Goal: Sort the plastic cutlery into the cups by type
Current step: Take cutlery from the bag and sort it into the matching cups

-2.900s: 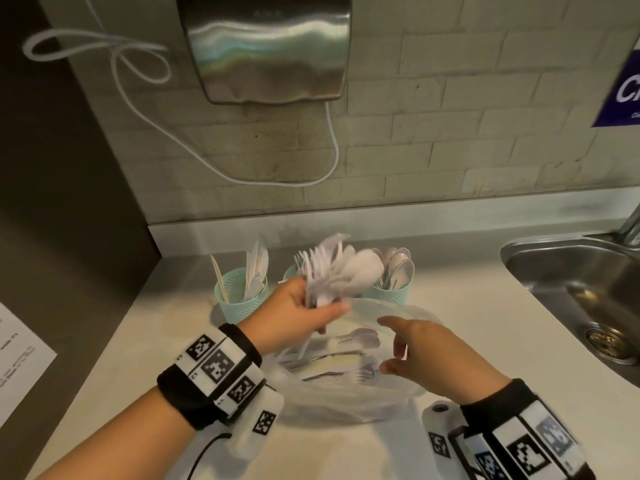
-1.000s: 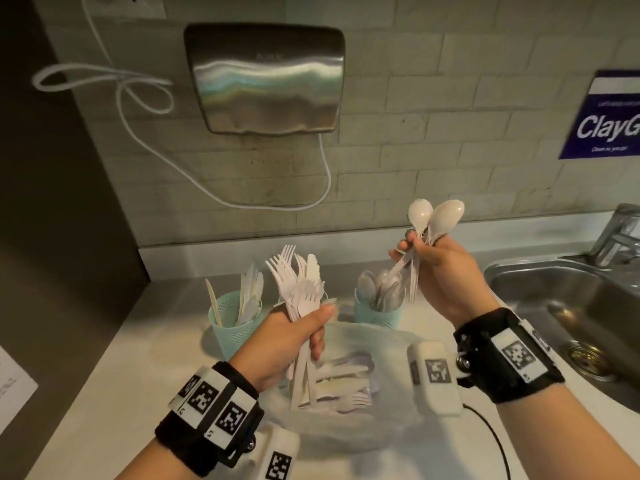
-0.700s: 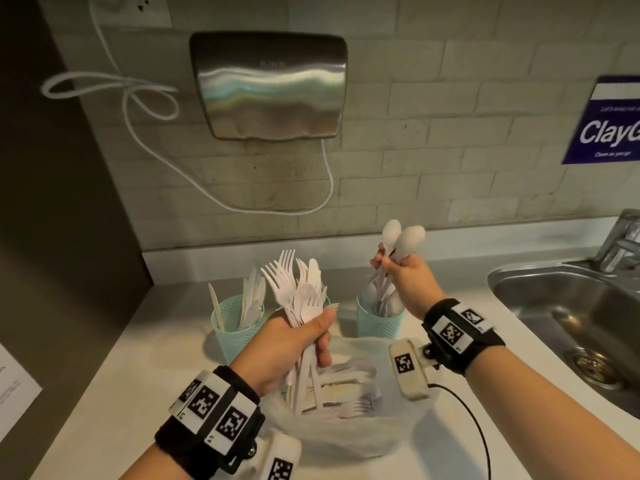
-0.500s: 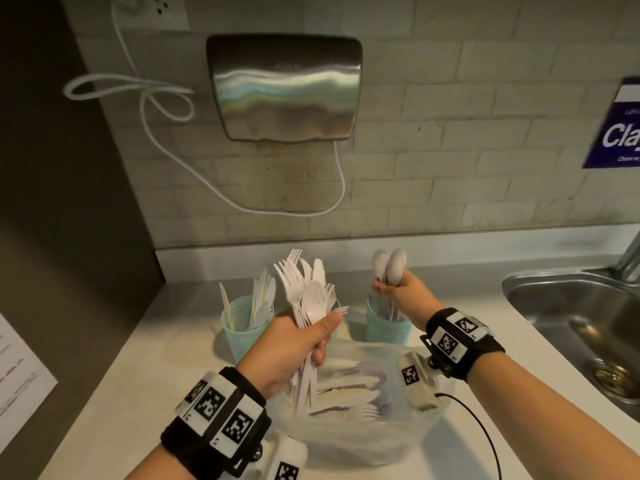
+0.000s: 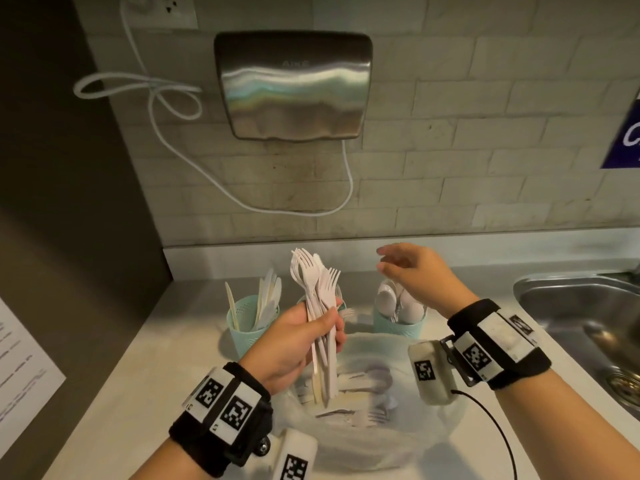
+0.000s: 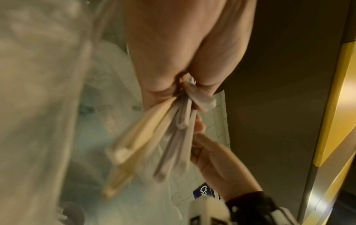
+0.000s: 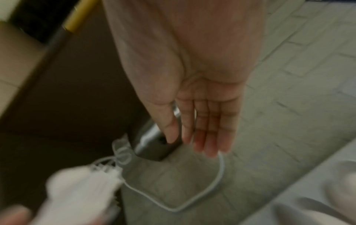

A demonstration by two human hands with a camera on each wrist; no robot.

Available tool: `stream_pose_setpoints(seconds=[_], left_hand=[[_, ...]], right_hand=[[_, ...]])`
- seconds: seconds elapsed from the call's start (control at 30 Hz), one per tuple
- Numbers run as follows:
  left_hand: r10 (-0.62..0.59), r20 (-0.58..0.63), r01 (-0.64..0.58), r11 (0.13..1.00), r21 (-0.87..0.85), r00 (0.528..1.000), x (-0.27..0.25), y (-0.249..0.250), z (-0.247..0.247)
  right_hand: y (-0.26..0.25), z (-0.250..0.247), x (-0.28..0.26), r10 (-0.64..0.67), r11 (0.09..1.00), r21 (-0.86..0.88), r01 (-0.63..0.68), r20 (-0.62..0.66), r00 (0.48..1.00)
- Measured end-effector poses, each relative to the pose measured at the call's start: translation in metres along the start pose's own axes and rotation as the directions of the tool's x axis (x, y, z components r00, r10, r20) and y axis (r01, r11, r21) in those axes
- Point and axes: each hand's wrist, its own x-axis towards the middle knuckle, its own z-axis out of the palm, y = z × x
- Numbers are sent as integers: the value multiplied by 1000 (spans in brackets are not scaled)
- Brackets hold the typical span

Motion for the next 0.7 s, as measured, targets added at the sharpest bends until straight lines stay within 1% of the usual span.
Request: stream_pose_setpoints(seconds=[0.03,0.1,0.17,0.2,0.23,0.3,0.47,0.57,0.7], left_hand=[[9,-10,-9,1000,1,1000,0,0,1],[33,-37,-32,999,26,999,1,-1,3],[47,-50,-45,997,59,998,0,-1,6],[49,-54,-45,996,77,997,-1,-1,8],[48,-62,-42,995,91,997,-1,-2,9],[51,-87,-44,995,88,995,-2,-3,9],[30,-102,-30,1000,1,994,-6,-2,7],[7,-103,-11,999,-33,995,-9,-2,7],[-4,-95,-2,998,-64,995,-10,-1,6]], right_hand=[[-12,-2,-7,-19,999,40,18,29,999],[-33,-1,-22,-17,992,123,-3,161,987],[-43,6,-34,17,991,119,-57,312,950],[-44,12,-38,31,991,108,-75,359,933],[-45,18,-41,43,991,103,-87,371,928],[-42,27,-42,74,989,97,-113,338,938],[-39,38,-49,133,983,76,-169,342,930],[-39,40,-54,107,976,144,-166,348,931],[-37,41,-58,95,963,210,-167,318,943]])
